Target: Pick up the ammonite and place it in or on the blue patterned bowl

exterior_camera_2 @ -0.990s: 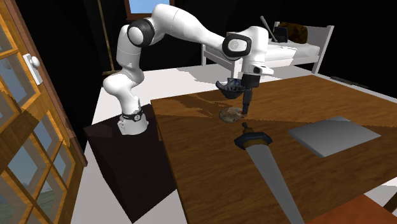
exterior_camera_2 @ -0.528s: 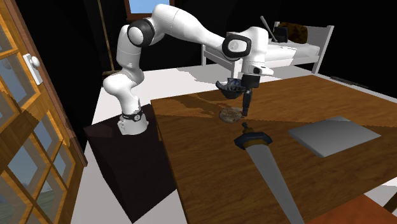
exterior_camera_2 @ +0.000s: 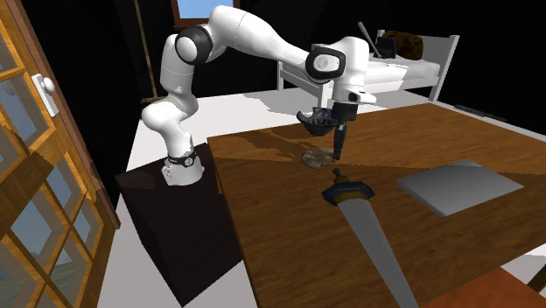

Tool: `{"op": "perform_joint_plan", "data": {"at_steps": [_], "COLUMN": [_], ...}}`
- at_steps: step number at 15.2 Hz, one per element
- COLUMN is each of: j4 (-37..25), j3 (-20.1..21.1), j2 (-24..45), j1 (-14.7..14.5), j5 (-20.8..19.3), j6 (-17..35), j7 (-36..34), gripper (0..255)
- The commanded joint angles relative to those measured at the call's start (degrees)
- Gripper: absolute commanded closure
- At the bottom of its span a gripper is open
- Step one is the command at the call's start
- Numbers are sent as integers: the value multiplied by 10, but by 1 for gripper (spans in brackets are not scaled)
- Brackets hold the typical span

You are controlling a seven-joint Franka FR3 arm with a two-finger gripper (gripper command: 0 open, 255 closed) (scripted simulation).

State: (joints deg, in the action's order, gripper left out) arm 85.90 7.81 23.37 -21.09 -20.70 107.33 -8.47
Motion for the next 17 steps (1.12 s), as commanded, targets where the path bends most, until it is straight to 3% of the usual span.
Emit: {"op": "perform_joint_plan", "data": {"at_steps": [1, 17], "j4": [0, -115], "j3": [0, 2], "j2": [0, -4], "j1": [0, -7], "j5": [0, 9], "j6": [0, -115], "j7": [0, 33], "gripper": [255, 255]}}
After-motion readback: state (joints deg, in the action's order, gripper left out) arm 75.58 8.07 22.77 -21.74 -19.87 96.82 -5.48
